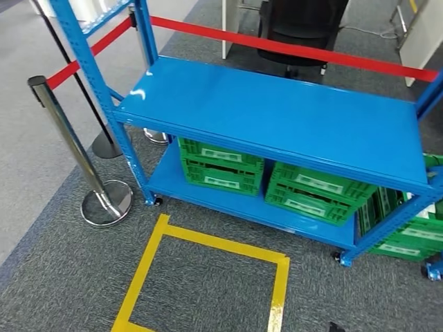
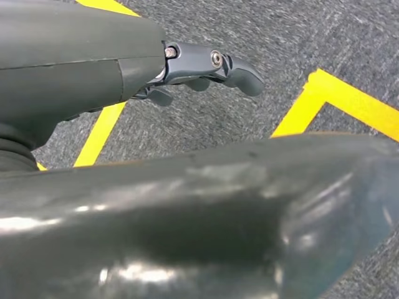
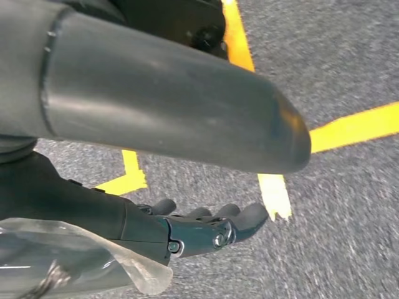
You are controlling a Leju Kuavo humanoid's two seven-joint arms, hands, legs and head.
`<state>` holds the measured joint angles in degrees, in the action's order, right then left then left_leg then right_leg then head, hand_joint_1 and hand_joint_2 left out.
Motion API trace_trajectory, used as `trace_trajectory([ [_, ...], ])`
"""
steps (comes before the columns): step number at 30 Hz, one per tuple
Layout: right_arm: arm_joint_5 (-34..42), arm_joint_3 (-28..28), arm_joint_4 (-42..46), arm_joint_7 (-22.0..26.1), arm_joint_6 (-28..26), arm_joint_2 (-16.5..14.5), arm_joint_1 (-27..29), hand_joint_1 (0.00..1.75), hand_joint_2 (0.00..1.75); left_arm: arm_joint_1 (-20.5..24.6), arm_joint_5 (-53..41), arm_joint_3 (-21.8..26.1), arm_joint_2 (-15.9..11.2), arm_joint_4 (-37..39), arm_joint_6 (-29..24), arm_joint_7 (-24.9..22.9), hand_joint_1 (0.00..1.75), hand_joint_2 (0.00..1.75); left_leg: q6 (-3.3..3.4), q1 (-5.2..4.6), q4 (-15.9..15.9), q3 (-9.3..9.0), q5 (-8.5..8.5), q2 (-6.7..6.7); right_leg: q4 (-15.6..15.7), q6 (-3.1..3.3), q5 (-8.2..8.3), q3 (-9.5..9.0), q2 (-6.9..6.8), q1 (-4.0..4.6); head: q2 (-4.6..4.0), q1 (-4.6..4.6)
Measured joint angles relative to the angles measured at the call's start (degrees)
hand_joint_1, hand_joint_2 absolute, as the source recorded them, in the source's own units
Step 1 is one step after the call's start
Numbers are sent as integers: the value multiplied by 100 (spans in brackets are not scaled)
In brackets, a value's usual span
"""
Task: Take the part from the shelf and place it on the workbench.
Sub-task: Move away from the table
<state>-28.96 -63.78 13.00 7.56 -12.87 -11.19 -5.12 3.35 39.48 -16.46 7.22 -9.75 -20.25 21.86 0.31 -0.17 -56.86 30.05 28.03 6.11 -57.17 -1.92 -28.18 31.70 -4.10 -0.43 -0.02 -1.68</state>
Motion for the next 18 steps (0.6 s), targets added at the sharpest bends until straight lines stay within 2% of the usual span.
trace_trajectory([
  [1, -2, 0, 0, 0, -1, 0, 4, 0, 0, 4, 1, 0, 0, -1, -2, -4, 0, 0, -31, 5, 5, -20, 6, 48, 6, 35, 9, 8, 70, 3, 0, 5],
  [2, -5, 0, -1, -3, -3, 0, 11, 0, 0, 8, 0, 0, 0, -1, -8, -13, 0, 0, -70, 17, -10, -34, 35, 26, 17, 71, 21, 5, 120, -3, 0, 7],
  [3, -11, 0, -1, -7, -7, 0, 14, 0, 0, 10, -1, 0, 0, -2, -19, -25, 0, 0, -106, 32, -88, -19, 113, -71, 30, 108, 37, -13, 169, -13, 0, 20],
  [4, -19, 0, -2, -10, -9, 0, 12, 0, 0, 10, -2, 0, -1, -2, -34, -42, 0, 0, -138, 46, -286, 51, 254, -213, 43, 145, 55, -36, 217, -26, 0, 33],
  [5, -27, 0, -2, -15, -9, 0, 8, 0, 0, 4, -3, 0, -3, -2, -52, -56, 0, 0, -160, 58, -613, 187, 443, -382, 45, 172, 64, -47, 261, -32, 0, 51],
  [6, -39, 1, -2, -21, -4, 0, 6, 0, 0, -5, -3, 0, -5, -2, -66, -64, 0, 0, -170, 62, -1030, 373, 645, -492, 44, 191, 65, -45, 310, -28, 0, 67],
  [7, -55, 2, -2, -32, 6, 0, 7, 0, 0, -16, -3, 0, -7, -2, -75, -68, 0, 0, -173, 63, -1417, 555, 790, -538, 43, 203, 62, -47, 361, -21, 0, 71],
  [8, -77, 5, -2, -45, 20, 0, 12, 0, 0, -29, -2, 0, -9, -2, -80, -68, 0, 0, -170, 62, -1654, 680, 827, -553, 42, 210, 57, -53, 411, -12, 0, 74],
  [9, -102, 11, -2, -59, 36, 0, 19, 0, 0, -37, -1, 0, -9, -2, -80, -68, 0, 0, -158, 62, -1673, 714, 740, -556, 42, 212, 53, -65, 458, -4, 0, 75],
  [10, -127, 19, -2, -69, 55, 0, 22, 0, 0, -41, 1, 0, -10, -2, -79, -66, 0, 0, -137, 61, -1446, 641, 541, -559, 41, 210, 47, -82, 499, 2, 0, 75],
  [12, -168, 36, -5, -75, 108, -3, 20, 0, 0, -40, 2, 0, -14, -2, -73, -53, 0, 0, -74, 49, -667, 342, 92, -589, 38, 191, 27, -115, 560, 18, 0, 75],
  [13, -191, 44, -8, -78, 142, -5, 17, 0, 0, -34, 5, 1, -18, -2, -70, -38, 0, 0, -46, 40, -338, 216, -34, -605, 29, 169, 14, -115, 580, 27, 0, 75],
  [14, -218, 57, -10, -88, 175, -8, 17, 0, 0, -28, 9, 2, -21, -2, -64, -21, 0, 0, -23, 28, -146, 148, -78, -621, 23, 143, 4, -105, 591, 31, 0, 72],
  [18, -314, 133, -13, -138, 259, -9, 24, 0, 0, -21, 52, 21, -26, -2, -39, 35, 0, 0, 79, 32, 3, 112, -85, -617, -30, 14, -58, -38, 573, 13, 0, 68],
])
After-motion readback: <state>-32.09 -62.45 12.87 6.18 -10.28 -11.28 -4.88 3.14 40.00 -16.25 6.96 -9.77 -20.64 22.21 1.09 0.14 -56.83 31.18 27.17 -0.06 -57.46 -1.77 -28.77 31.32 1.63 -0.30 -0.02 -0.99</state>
